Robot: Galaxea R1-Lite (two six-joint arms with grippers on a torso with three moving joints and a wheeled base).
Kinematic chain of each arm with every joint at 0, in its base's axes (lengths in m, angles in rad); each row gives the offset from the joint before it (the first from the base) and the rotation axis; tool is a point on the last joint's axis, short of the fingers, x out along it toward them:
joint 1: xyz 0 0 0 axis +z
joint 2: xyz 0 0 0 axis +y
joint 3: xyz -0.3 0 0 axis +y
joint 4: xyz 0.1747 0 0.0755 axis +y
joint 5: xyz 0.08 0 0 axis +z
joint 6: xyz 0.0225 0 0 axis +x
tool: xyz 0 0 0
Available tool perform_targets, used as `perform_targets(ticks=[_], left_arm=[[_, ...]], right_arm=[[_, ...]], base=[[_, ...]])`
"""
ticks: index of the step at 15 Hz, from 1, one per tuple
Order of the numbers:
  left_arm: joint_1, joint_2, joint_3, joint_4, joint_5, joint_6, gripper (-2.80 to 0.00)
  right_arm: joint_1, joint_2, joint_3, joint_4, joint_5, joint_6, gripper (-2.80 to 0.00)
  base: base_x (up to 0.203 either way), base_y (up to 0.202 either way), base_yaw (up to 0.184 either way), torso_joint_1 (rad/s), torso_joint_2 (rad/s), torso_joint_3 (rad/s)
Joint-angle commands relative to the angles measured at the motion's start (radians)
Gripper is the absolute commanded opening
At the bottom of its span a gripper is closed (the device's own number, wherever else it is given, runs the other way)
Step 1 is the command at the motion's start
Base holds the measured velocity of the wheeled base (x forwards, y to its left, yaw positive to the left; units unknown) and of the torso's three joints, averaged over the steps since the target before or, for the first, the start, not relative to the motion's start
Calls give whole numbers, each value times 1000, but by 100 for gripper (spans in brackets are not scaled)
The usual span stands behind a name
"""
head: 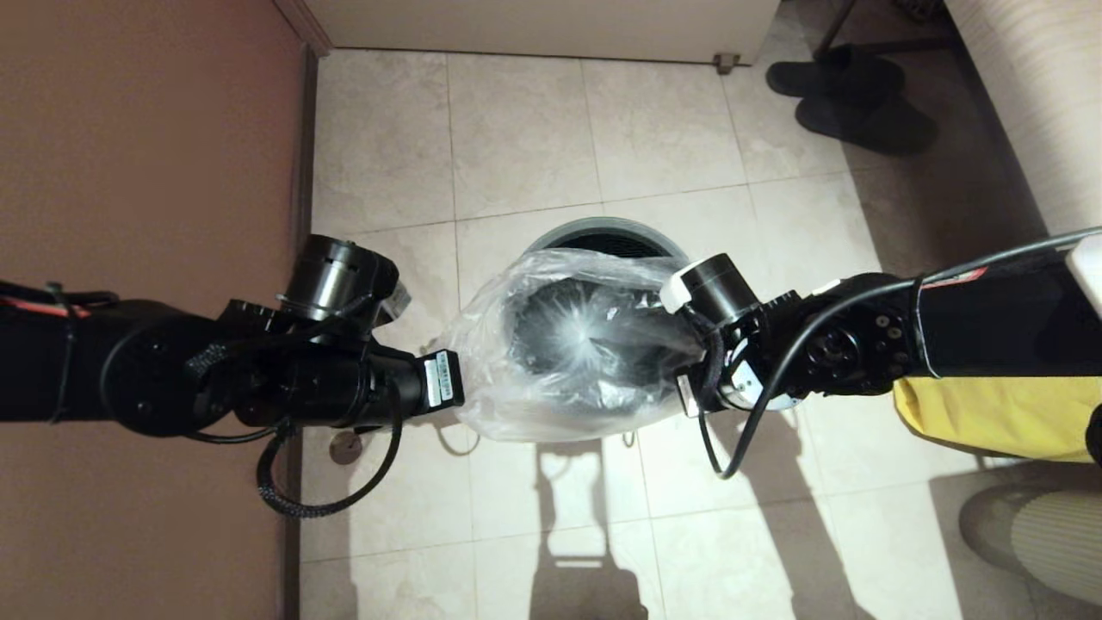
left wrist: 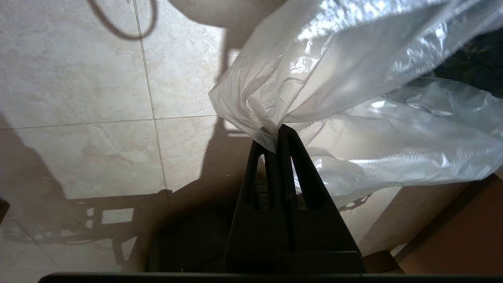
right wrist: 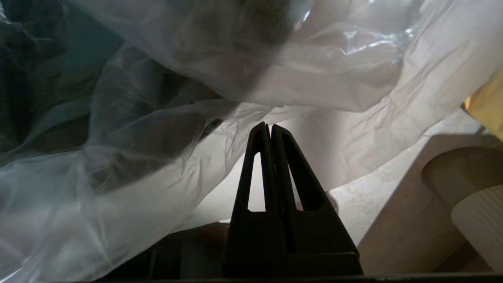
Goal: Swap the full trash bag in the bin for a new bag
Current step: Put the new garbage bag on the trash can
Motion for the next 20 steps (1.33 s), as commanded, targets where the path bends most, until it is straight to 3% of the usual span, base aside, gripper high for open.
perform_targets(ticks=[1, 5, 10, 15, 19, 20], left_arm=[[11, 29, 13, -12, 0, -3, -280], [56, 86, 12, -81, -1, 14, -280], [63, 154, -10, -230, 4, 45, -280], [92, 205, -89, -243, 32, 46, -280], [92, 182, -85, -243, 70, 46, -280], [93, 168, -85, -243, 74, 44, 0]], right_arm=[[0, 34, -2, -2, 5, 22, -280], [-33, 41, -2, -102, 63, 33, -280], [-65, 30, -2, -214, 68, 33, -280], [-71, 34, -6, -216, 63, 31, -280], [-69, 28, -8, -215, 62, 24, -280], [-70, 28, -6, -215, 62, 24, -280]], base=[[0, 0, 0, 0, 0, 0], [0, 0, 0, 0, 0, 0], [0, 0, 0, 0, 0, 0], [0, 0, 0, 0, 0, 0], [0, 0, 0, 0, 0, 0], [0, 0, 0, 0, 0, 0]])
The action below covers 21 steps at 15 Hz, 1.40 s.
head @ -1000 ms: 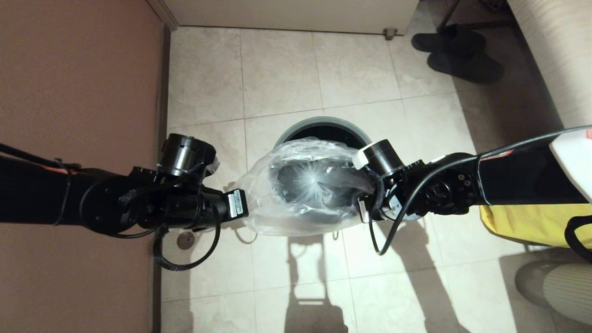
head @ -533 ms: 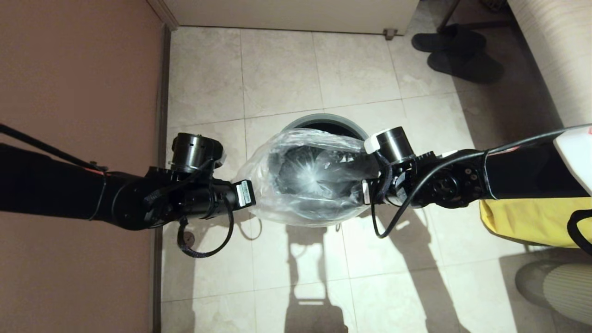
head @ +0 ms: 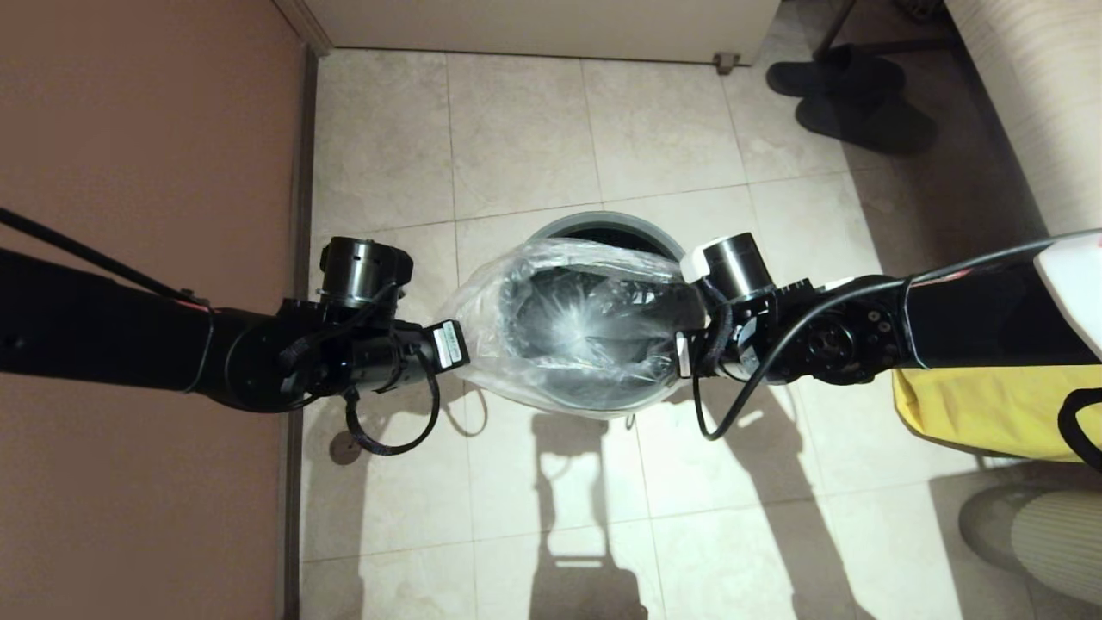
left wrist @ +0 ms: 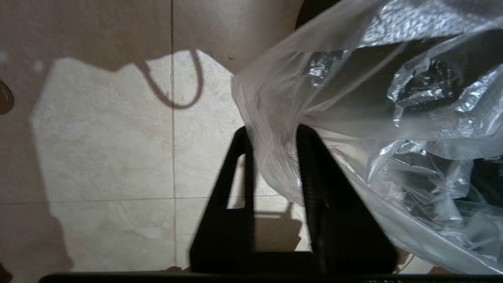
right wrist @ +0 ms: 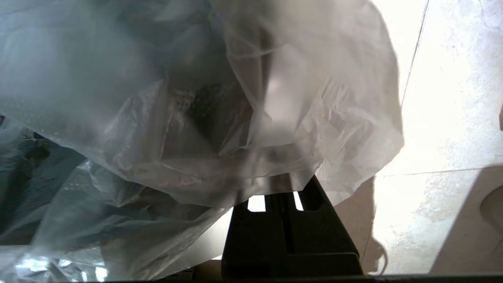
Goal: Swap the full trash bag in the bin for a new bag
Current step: Put the new garbage bag on the trash can
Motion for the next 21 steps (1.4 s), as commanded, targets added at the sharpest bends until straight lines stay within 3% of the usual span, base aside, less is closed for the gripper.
perform_targets(ticks=[1, 6, 8, 9, 12, 21], left_arm=[[0, -32, 3, -2, 2, -4, 0], [-15, -200, 27, 8, -3, -4, 0], [-61, -248, 32, 16, 0, -5, 0], [-82, -262, 30, 35, 2, -5, -280], [-131, -261, 7, 81, 2, -3, -280], [-123, 17, -255, 84, 3, 25, -280]], right_arm=[[0, -4, 1, 1, -3, 1, -280], [6, -27, 1, 5, -3, -6, -280], [6, -30, 7, 6, -3, -5, -280], [5, -30, 7, 8, -3, -5, -280], [6, -31, 7, 8, -3, -6, -280], [8, -34, 4, 1, -5, -9, -280]], base=[[0, 0, 0, 0, 0, 0], [0, 0, 0, 0, 0, 0], [0, 0, 0, 0, 0, 0], [0, 0, 0, 0, 0, 0], [0, 0, 0, 0, 0, 0], [0, 0, 0, 0, 0, 0]])
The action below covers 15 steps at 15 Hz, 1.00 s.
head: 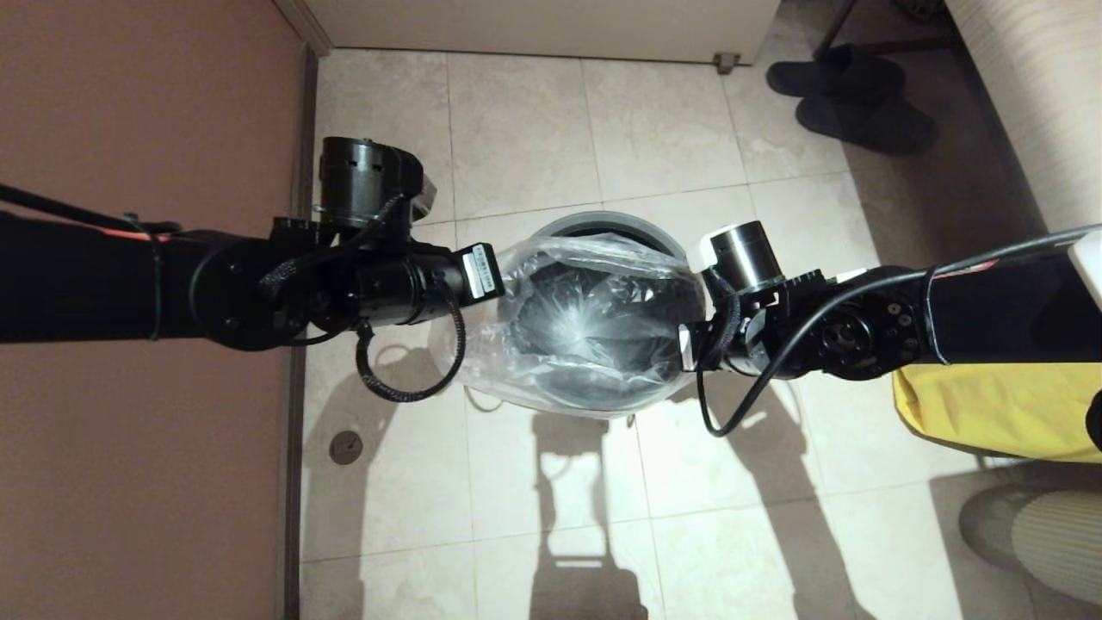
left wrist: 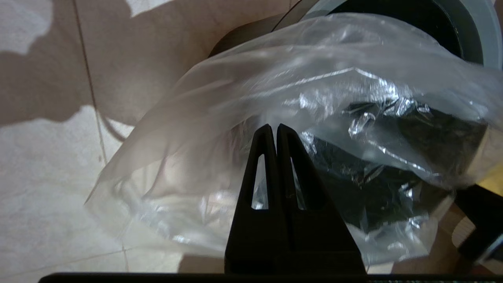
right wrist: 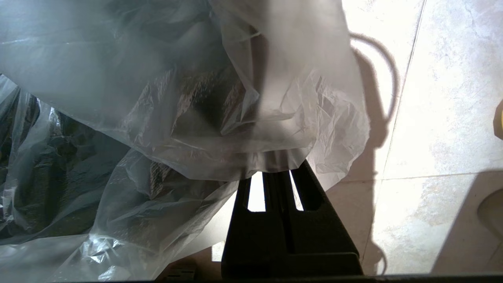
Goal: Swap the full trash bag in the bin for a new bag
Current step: Put the new garbage bag on the trash can
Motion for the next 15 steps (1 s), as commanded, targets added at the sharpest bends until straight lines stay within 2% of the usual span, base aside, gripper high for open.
perform_targets(ticks=[1, 6, 9, 15], left_arm=[[1, 82, -54, -1, 1, -2, -280], [67, 197, -246, 2, 0, 28, -280], [102, 236, -343, 71, -4, 32, -280], [114, 302, -396, 76, -8, 31, -280]], right_arm=[[0, -6, -1, 1, -3, 0, -280], [6, -2, 1, 4, -3, 0, -280], [5, 3, 1, 1, -3, -12, -280], [6, 3, 1, -1, -3, -15, -280]], base=[[0, 0, 0, 0, 0, 0], [0, 0, 0, 0, 0, 0], [0, 0, 0, 0, 0, 0], [0, 0, 0, 0, 0, 0]])
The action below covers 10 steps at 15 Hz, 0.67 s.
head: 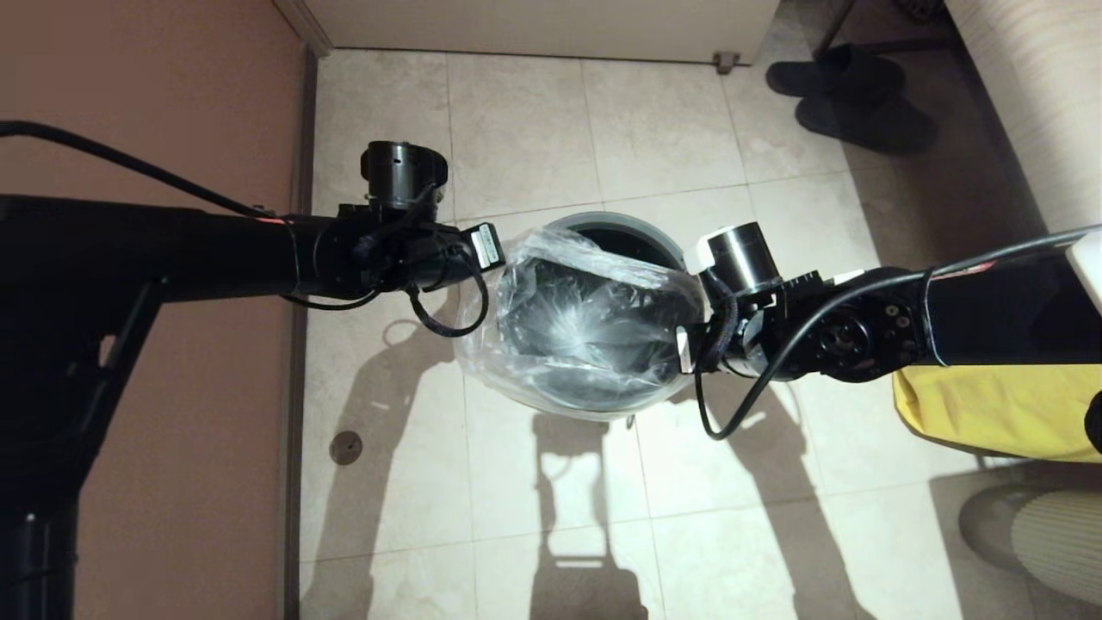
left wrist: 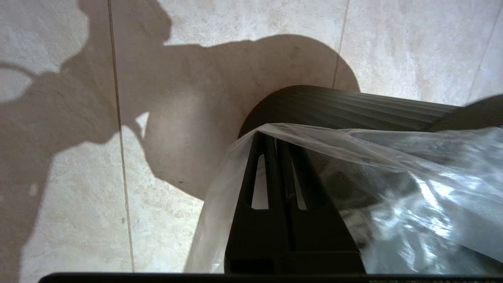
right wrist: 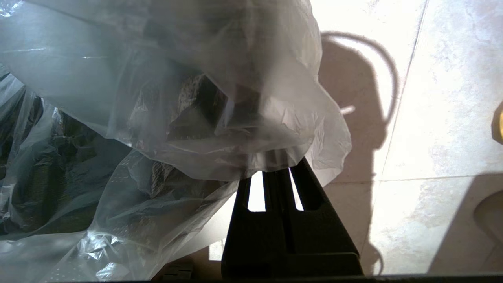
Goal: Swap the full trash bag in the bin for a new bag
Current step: Put the new garbage bag on the trash can
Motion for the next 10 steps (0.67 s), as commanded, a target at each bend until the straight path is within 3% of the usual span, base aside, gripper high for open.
perform_targets(ticks=[1, 10], left_arm=[[0, 38, -20, -1, 1, -3, -280], [-3, 154, -111, -4, 2, -12, -280]], right_arm=[[0, 2, 0, 0, -3, 3, -280], [-2, 12, 4, 0, 0, 5, -280]], base=[[0, 0, 0, 0, 0, 0], [0, 0, 0, 0, 0, 0]])
